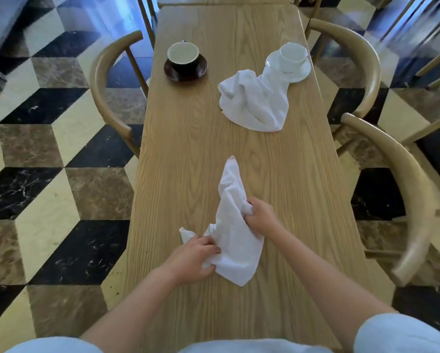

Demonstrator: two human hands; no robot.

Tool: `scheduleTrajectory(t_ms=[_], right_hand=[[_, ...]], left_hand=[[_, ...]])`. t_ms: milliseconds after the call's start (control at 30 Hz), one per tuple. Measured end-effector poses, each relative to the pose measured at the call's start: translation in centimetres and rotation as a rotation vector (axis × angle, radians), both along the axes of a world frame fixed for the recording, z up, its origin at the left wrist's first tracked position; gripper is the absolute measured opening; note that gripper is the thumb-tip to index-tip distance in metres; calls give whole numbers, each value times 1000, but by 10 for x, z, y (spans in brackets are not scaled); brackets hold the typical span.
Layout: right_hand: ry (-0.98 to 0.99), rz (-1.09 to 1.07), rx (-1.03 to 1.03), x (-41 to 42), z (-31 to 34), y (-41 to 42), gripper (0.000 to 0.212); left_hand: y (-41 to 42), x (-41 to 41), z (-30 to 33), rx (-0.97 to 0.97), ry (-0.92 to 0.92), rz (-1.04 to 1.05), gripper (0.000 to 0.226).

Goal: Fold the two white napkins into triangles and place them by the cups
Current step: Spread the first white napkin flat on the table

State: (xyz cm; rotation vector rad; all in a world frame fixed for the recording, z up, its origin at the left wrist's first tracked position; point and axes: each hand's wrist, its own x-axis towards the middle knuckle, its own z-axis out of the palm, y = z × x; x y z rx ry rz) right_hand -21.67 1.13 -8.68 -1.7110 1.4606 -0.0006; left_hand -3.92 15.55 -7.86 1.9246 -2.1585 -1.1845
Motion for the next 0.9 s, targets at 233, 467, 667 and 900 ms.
scheduleTrajectory(t_ms=[233,467,667,900], right_hand=[[-228,147,-258,-3,77,53,10],[-194,270,-493,-4,145,88,19],[-76,327,-842,-21,167,103,18],[-405,172,-664,-40,205,96,38]], left_hand=[[-6,-6,51,-500,198,138,68],[-34,-4,131,-526,144,-32,35],[-16,-10,160,-124,182,-100,17],[-24,-29,192,2,753,109,36]])
